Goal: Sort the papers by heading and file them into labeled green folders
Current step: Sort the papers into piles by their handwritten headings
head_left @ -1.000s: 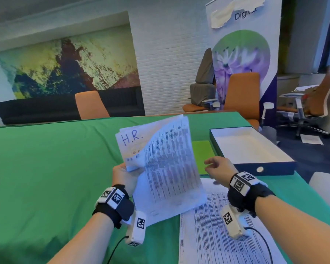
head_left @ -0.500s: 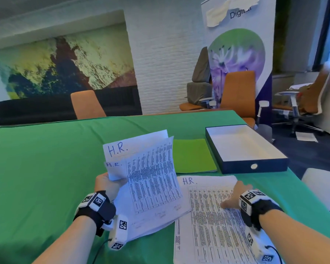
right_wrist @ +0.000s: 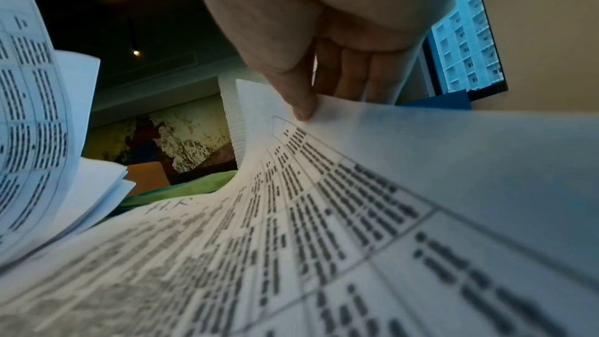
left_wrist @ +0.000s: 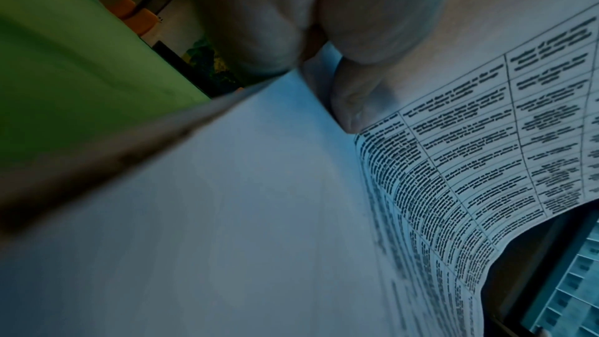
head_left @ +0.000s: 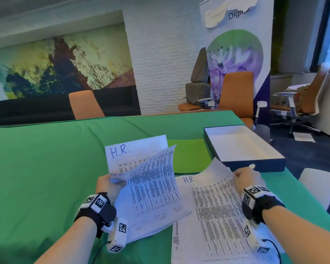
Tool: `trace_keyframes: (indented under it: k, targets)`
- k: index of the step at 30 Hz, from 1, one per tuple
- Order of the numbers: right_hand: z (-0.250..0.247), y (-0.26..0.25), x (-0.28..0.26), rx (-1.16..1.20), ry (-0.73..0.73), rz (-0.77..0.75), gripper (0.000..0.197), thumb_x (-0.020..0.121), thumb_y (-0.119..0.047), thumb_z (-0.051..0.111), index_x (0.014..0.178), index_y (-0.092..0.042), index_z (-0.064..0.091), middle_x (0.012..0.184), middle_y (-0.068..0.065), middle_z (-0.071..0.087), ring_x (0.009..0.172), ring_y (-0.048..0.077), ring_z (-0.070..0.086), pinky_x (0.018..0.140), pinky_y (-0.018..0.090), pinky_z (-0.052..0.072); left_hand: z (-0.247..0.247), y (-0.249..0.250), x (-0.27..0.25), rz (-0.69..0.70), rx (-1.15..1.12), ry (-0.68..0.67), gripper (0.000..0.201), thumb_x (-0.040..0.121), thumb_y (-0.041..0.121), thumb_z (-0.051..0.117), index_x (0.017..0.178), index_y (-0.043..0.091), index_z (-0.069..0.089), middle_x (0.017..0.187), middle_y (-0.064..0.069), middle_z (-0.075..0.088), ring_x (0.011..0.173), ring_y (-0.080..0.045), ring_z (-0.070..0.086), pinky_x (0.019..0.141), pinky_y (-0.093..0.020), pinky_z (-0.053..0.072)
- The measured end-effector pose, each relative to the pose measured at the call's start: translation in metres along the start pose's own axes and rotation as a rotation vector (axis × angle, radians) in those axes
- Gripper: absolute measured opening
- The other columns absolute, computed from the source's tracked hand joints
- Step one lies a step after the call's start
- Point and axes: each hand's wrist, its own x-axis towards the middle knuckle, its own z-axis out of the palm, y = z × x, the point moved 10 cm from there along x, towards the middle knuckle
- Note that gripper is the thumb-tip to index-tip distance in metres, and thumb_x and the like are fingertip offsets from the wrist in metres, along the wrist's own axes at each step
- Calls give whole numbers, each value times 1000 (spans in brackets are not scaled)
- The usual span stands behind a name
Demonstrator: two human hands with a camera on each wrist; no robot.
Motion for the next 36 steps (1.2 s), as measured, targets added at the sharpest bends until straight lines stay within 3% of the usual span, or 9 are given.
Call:
trace_keyframes:
  k: [6,10,12,18,24,27,29,33,36]
  targets:
    - [-10,-7,6,228,42,-5,17,96,-19,44,91,-17,60,91,11,62,82,27,59,81,38,51,0,-10,5,1,20,-11,16,75,-8,69,75,7,63,79,-5,61,78,-23,54,70,-26,43]
    - [-30,-19,9,372,111,-81,18,100,-24,39,98,-16,55,93,10,60,85,29,57,78,37,47,0,-15,16,-36,-90,-74,38,71,-24,57,48,5,61,44,2,58,50,-19,54,38,-17,44]
    - [-49,-26,12,454,182,-111,20,100,-25,38,102,-13,55,95,11,60,84,29,56,76,34,43,0,-17,16,-89,-187,-78,45,70,-26,51,40,7,60,38,-1,52,43,-22,47,32,-17,41]
    - [-102,-68,11,624,304,-260,20,99,-15,41,104,-6,58,94,10,57,90,28,53,78,31,37,7,-25,22,-150,-367,-123,48,64,-30,50,32,6,59,39,-8,52,35,-23,49,34,-23,45]
    - [-100,-120,5,645,193,-432,12,98,-11,43,97,-13,55,84,7,59,83,25,53,74,30,38,6,-29,21,-190,-397,-139,25,46,-15,62,33,7,59,41,-10,52,40,-27,51,38,-29,48]
    - [-108,-132,4,675,220,-470,12,98,-11,45,98,-12,57,90,10,62,83,23,56,74,31,41,3,-34,24,-201,-417,-125,42,65,-24,52,33,2,57,42,-10,50,35,-22,50,36,-20,45]
    - [-117,-139,3,716,261,-494,11,97,-13,47,98,-14,58,91,10,64,85,26,58,77,36,46,-2,-36,27,-137,-363,-105,53,71,-30,47,36,6,60,47,-7,52,46,-22,48,42,-16,44]
    - [-120,-151,-1,778,266,-532,12,97,-11,48,101,-13,59,93,10,65,84,23,58,76,33,46,-7,-36,21,-47,-96,-121,19,75,-10,69,77,9,72,88,-10,68,86,-24,61,82,-34,46]
    - [-113,-153,-4,769,243,-536,14,97,-11,48,103,-8,60,88,10,62,74,21,52,62,26,42,-9,-41,19,-53,-116,-105,25,81,-4,66,106,1,65,100,-10,64,94,-24,59,84,-34,42]
